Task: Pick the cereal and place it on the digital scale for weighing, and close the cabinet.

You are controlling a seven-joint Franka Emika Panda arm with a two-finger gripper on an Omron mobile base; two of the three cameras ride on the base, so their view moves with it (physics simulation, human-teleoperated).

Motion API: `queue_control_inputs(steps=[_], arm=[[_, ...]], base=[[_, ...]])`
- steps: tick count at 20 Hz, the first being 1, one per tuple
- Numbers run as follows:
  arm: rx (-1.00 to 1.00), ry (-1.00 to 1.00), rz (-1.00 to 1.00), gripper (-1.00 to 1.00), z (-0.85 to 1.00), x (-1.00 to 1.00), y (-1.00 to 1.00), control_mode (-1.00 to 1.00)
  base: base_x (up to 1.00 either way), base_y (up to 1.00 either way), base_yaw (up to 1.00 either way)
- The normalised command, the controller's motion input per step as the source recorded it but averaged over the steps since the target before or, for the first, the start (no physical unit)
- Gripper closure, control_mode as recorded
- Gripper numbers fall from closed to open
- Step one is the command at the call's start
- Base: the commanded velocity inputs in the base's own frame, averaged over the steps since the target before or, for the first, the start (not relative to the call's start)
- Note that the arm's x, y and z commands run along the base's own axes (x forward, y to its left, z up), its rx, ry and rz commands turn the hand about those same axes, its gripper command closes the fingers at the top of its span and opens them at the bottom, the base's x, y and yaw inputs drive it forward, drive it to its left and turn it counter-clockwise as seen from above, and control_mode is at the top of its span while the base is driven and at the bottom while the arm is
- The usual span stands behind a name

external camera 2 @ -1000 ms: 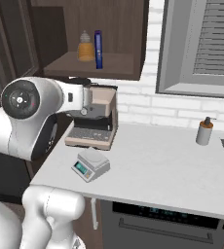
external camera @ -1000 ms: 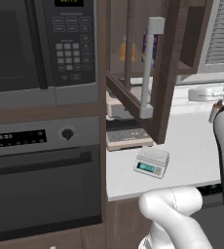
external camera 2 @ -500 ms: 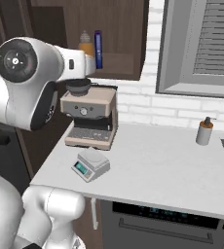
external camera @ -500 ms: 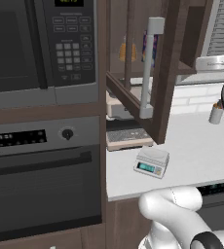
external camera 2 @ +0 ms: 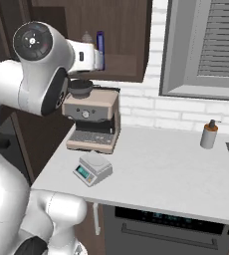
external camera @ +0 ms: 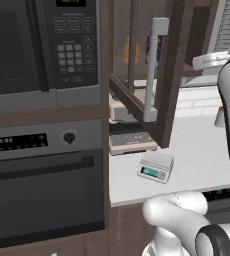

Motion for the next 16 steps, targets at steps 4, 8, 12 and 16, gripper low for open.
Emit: queue_control_inputs(steps=[4,8,12,16], arm=[[0.00,0.00,0.00,-1.00,-0.22,0.91,0.00,-1.00],[0.00,0.00,0.00,-1.00,-0.09,0.90,0.00,-1.00],[0.00,0.11,0.00,-1.00,0.00,0.84,0.00,-1.00],[0.00,0.16,0.00,-1.00,0.00,0.73,0.00,-1.00]], base=[[0.00,0.00,0.00],[0.00,0.00,0.00],[0.00,0.00,0.00],[0.00,0.00,0.00]])
